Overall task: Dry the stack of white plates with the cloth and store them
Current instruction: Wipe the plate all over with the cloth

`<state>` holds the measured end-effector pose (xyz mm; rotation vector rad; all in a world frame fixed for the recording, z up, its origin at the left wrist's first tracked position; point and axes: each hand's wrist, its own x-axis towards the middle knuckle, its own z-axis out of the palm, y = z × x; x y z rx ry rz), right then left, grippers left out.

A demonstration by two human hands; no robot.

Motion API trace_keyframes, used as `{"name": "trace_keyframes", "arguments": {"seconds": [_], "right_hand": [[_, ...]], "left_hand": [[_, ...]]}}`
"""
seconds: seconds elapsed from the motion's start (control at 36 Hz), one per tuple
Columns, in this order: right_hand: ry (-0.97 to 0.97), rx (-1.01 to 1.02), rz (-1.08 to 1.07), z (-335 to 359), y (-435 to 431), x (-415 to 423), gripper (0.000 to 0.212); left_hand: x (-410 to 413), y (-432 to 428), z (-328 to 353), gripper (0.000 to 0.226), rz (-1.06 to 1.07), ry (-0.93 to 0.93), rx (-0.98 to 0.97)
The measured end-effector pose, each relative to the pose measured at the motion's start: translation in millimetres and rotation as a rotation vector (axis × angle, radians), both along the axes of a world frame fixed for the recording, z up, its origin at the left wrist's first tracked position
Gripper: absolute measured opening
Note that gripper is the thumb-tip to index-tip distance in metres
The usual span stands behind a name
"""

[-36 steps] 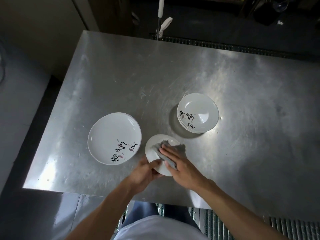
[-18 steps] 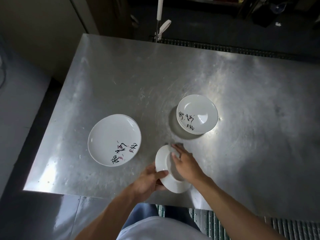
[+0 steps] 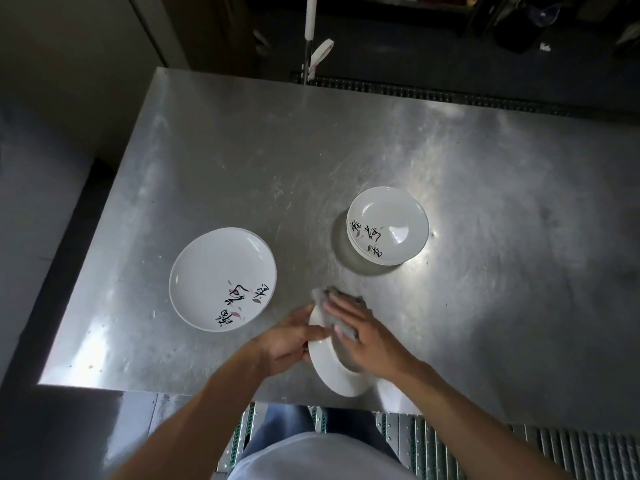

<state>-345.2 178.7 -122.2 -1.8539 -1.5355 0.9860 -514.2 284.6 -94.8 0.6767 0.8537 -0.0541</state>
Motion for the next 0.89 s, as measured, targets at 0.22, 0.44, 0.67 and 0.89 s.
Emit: {"name": "trace_keyframes", "arguments": {"seconds": [0.22, 0.44, 0.67, 0.89], "right_hand": [[-0.045, 0.006, 0.058, 7.9, -1.7, -13.9, 0.048], [0.068, -0.265, -0.246, 8.4, 0.8, 7.7, 0.045], [0.398, -0.384, -0.700, 8.9, 4.9, 30.0, 0.024], [-0.056, 0.093, 0.066, 25.1, 9.3, -14.2, 0.042]], "left_hand": [[-6.8, 0.3, -1.8, 0.058, 0.082, -0.024, -0.034], [-7.8, -7.0, -3.3, 0.061, 0.138, -0.044, -0.052], [-16.5, -9.2, -6.7, 0.055, 0.194, -0.081, -0.213], [-7.0, -5.4, 0.2, 0.044, -0.013, -0.076, -0.077]]}}
